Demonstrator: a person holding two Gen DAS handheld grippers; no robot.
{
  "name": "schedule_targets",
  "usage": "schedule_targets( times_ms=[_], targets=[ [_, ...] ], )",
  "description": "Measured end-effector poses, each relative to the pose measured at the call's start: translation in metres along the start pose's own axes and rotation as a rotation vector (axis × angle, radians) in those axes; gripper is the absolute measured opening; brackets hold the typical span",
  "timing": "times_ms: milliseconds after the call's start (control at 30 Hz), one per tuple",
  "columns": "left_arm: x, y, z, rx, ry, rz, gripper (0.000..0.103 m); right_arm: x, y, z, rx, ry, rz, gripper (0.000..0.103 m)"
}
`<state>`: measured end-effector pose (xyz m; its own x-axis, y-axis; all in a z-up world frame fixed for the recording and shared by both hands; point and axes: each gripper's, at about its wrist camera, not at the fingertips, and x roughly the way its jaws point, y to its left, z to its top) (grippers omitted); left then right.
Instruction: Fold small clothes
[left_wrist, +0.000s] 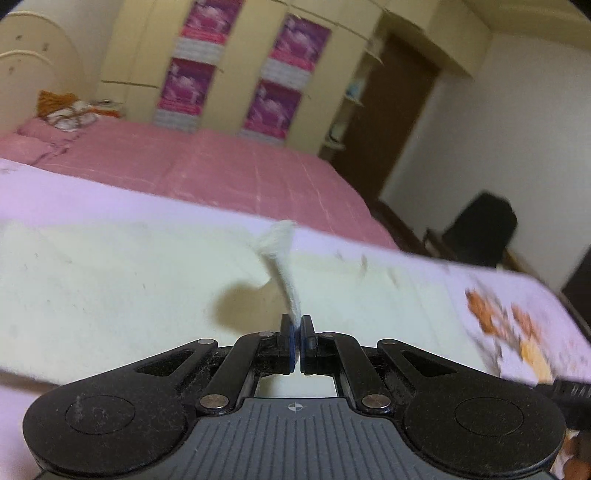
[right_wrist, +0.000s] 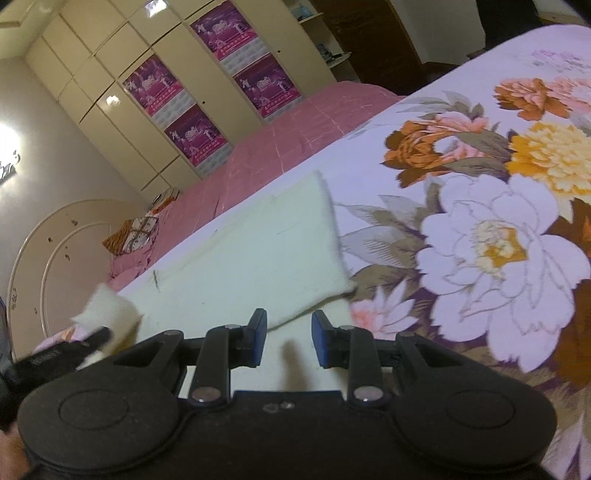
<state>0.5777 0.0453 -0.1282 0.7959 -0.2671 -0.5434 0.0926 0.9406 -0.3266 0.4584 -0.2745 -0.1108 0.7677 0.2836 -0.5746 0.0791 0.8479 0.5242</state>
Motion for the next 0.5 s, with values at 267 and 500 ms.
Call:
schedule_targets(
  times_ms=[267,500],
  targets=[
    [0.009,-0.04,-0.026,0.124,0.062,0.025,0.019,0.002,-0.009,0.002,0.05,0.014,0.061,0.033],
    [-0.065,-0.024,-0.029,0.173,-0.074,0.091,0.065,0.035,0.029,0.004,0.047,0.071,0.167,0.04]
  ],
)
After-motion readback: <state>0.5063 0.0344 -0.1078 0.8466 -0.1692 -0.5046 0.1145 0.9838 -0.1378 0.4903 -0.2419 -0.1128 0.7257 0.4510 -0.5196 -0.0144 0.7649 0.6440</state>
